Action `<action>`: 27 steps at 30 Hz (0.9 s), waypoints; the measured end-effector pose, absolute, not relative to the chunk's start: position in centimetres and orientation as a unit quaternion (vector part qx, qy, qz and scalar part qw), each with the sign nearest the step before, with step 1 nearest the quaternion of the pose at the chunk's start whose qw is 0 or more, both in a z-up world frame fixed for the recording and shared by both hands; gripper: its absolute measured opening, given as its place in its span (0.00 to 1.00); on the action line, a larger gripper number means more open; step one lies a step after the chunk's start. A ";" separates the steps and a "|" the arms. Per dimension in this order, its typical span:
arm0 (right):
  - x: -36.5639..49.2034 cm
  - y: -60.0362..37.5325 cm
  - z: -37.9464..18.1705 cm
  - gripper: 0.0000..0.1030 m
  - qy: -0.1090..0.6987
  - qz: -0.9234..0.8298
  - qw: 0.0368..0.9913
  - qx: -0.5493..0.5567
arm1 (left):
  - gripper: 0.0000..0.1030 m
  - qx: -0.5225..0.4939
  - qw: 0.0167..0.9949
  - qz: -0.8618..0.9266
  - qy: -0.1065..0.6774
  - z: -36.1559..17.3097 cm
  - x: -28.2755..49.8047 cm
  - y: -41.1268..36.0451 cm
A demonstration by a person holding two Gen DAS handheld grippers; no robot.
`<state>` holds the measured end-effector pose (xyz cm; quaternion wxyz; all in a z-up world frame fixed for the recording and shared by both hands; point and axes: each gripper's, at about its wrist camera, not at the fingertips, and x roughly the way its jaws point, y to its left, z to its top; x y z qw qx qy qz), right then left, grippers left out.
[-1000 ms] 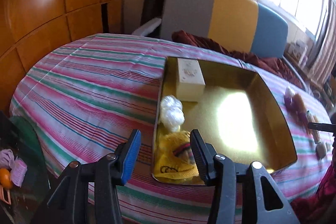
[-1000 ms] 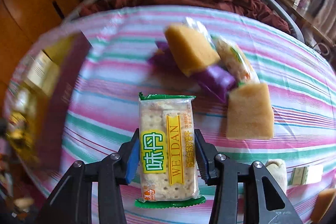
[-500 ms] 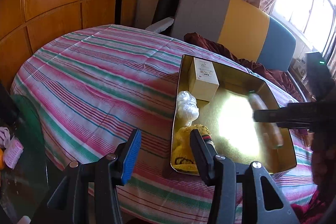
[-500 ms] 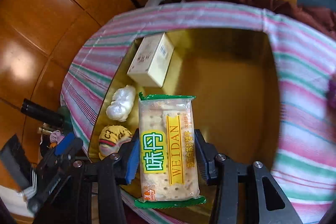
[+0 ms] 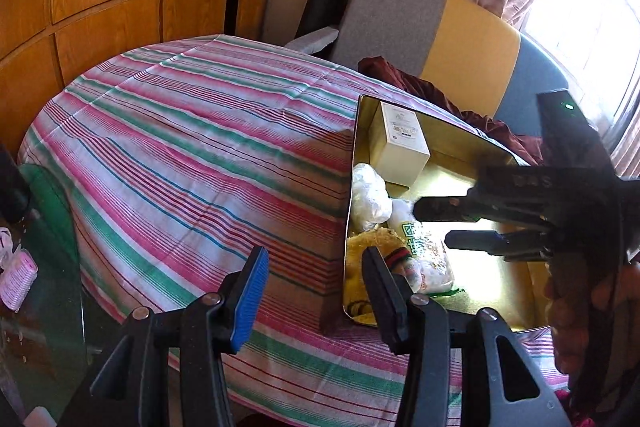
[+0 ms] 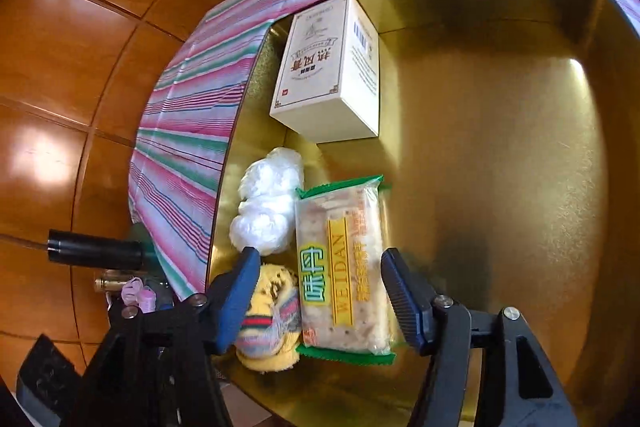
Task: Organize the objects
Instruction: 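Lower the cracker packet into the gold tray and open the right tool, then grasp a yellow sponge with the left tool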
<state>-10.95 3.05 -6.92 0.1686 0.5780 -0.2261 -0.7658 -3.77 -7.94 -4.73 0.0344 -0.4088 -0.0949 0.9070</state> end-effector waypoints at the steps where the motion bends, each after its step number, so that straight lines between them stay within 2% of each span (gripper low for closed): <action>1: -10.5 3.3 -6.7 0.63 -0.223 -0.770 0.174 0.572 | 0.47 -0.408 0.035 0.908 -0.094 -4.7 -3.8 -7.9; 2: -10.1 3.7 -6.3 0.66 -0.219 -0.776 0.178 0.565 | 0.47 -0.407 0.035 0.908 -0.093 -4.7 -3.7 -7.8; 5: -8.6 5.1 -5.2 0.84 -0.200 -0.797 0.180 0.541 | 0.47 -0.405 0.037 0.909 -0.086 -4.5 -3.6 -7.5; 9: -6.5 6.9 -3.5 0.99 -0.162 -0.829 0.173 0.506 | 0.47 -0.399 0.043 0.913 -0.071 -3.7 -3.4 -6.5; 17: -2.6 13.8 -0.1 1.00 -0.134 -0.873 0.135 0.449 | 0.47 -0.378 0.062 0.923 -0.028 -1.6 -2.7 -3.7; 27: 0.7 27.3 0.9 1.00 -0.144 -0.890 -0.008 0.432 | 0.47 -0.370 0.109 0.922 0.015 -0.2 -2.5 1.0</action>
